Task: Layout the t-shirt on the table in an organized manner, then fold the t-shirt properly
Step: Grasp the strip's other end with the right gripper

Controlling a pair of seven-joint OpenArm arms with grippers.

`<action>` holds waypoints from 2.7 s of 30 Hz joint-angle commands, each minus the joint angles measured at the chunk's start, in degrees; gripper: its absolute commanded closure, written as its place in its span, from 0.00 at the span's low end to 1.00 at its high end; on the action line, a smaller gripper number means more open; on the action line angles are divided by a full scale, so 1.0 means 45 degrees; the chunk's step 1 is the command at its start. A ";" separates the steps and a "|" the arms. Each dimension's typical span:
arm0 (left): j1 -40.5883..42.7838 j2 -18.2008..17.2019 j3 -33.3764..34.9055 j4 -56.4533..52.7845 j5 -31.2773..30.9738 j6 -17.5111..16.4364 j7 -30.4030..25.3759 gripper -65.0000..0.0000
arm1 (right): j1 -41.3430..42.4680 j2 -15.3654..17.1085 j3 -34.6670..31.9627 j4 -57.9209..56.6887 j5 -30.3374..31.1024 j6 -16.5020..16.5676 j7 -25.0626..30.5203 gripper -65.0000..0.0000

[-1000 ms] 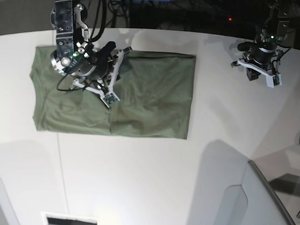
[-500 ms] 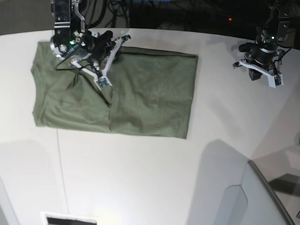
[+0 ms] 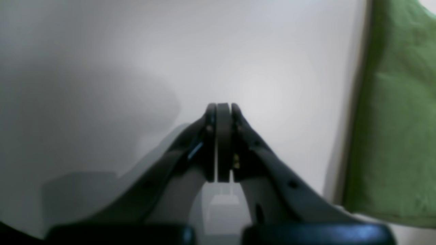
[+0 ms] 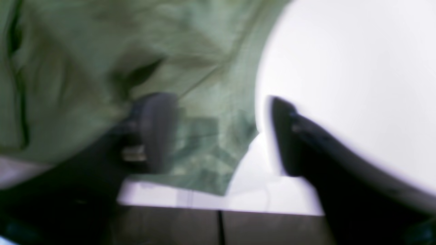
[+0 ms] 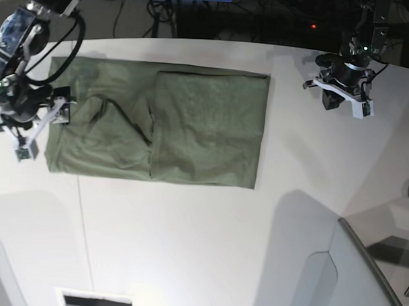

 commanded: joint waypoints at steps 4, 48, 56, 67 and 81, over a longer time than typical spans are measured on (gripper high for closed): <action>0.0025 -0.0173 -0.0129 0.0152 -0.0016 -0.0014 -0.0277 1.00 | 0.1487 0.0862 0.2076 -0.1944 0.0001 -0.0133 -0.0374 0.00; -0.0346 -0.0154 -0.0071 -0.0845 -0.0016 -0.0014 -0.0257 1.00 | 0.2385 0.2777 0.1138 -1.0657 0.4690 -0.0133 -0.1019 0.16; -0.0346 -0.0154 -0.0071 -0.0845 -0.0016 -0.0014 -0.0257 1.00 | 0.2307 0.2366 0.0181 -1.0657 0.4729 -0.0133 -0.1195 0.17; -0.0346 -0.0154 -0.0149 -0.0981 -0.0016 -0.0014 -0.0257 1.00 | 0.2268 0.2640 0.0083 -1.0657 0.4709 -0.0133 -0.0765 0.17; -0.0346 -0.0154 -0.0168 -0.1294 -0.0016 -0.0014 -0.0257 1.00 | 0.2092 0.3089 0.0670 -1.0657 0.4670 -0.0133 -0.0531 0.17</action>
